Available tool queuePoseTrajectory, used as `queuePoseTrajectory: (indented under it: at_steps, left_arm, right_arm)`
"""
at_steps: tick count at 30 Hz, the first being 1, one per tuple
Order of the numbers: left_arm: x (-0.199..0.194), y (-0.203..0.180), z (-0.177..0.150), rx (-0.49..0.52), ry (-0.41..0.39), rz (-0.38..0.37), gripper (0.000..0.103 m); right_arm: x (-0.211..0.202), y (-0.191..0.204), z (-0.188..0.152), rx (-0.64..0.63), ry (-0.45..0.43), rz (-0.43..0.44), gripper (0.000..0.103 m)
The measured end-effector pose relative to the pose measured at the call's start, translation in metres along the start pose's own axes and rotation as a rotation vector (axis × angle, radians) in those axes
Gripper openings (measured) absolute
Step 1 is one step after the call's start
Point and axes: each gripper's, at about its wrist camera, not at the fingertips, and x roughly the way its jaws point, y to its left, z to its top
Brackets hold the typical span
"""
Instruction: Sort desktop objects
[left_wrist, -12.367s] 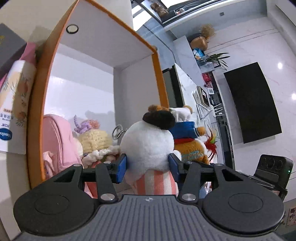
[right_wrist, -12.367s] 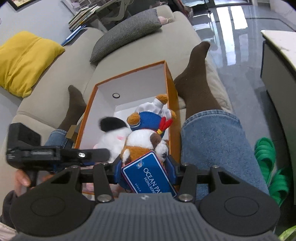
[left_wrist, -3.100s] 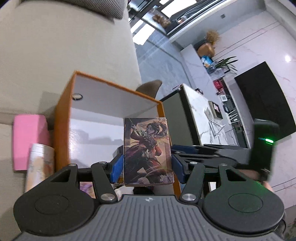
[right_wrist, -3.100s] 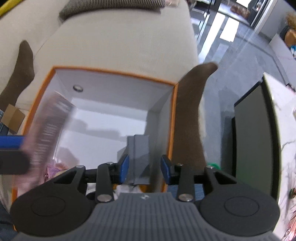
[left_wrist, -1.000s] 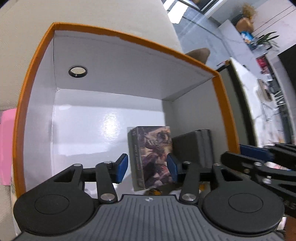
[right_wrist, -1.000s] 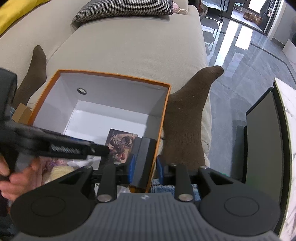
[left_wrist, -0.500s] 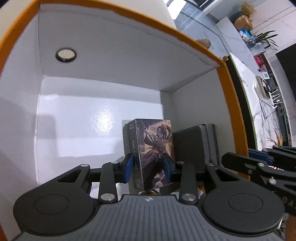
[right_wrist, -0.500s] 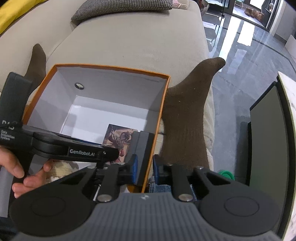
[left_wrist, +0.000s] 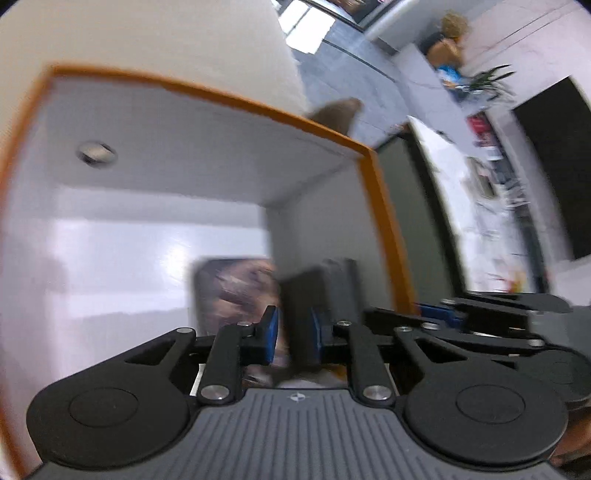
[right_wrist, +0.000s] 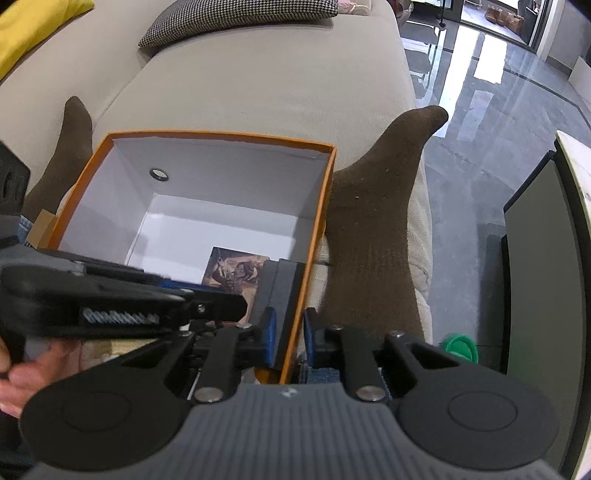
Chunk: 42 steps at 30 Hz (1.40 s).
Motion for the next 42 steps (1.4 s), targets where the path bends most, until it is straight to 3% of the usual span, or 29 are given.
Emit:
queuePoseTrajectory:
  at_steps: [4, 12, 17, 20, 22, 26, 35, 42]
  left_arm:
    - [-0.008, 0.005, -0.002, 0.004, 0.013, 0.084, 0.023]
    - [-0.071, -0.013, 0.006, 0.07, -0.151, 0.082, 0.03]
    - [-0.105, 0.001, 0.0, 0.084, -0.238, 0.143, 0.034]
    - [-0.118, 0.015, -0.003, 0.071, -0.269, 0.161, 0.034]
    - [-0.119, 0.022, -0.002, 0.052, -0.275, 0.153, 0.034]
    - [-0.123, 0.041, -0.005, 0.025, -0.279, 0.139, 0.035]
    - [-0.123, 0.076, -0.004, 0.001, -0.271, 0.063, 0.035]
    - [-0.124, 0.09, -0.004, -0.025, -0.277, 0.025, 0.036]
  right_arm:
    - [0.0, 0.0, 0.002, -0.003, 0.002, -0.001, 0.018]
    - [-0.011, 0.025, 0.005, -0.094, -0.042, -0.092, 0.026]
    - [-0.019, 0.049, 0.007, -0.165, -0.103, -0.199, 0.032]
    - [-0.022, 0.069, 0.014, -0.202, -0.116, -0.163, 0.034]
    - [-0.014, 0.082, 0.02, -0.217, -0.085, -0.111, 0.04]
    - [0.025, 0.102, 0.037, -0.2, 0.028, -0.07, 0.043]
    - [0.104, 0.092, 0.074, -0.045, 0.25, -0.136, 0.043]
    - [0.128, 0.095, 0.079, -0.029, 0.29, -0.248, 0.067]
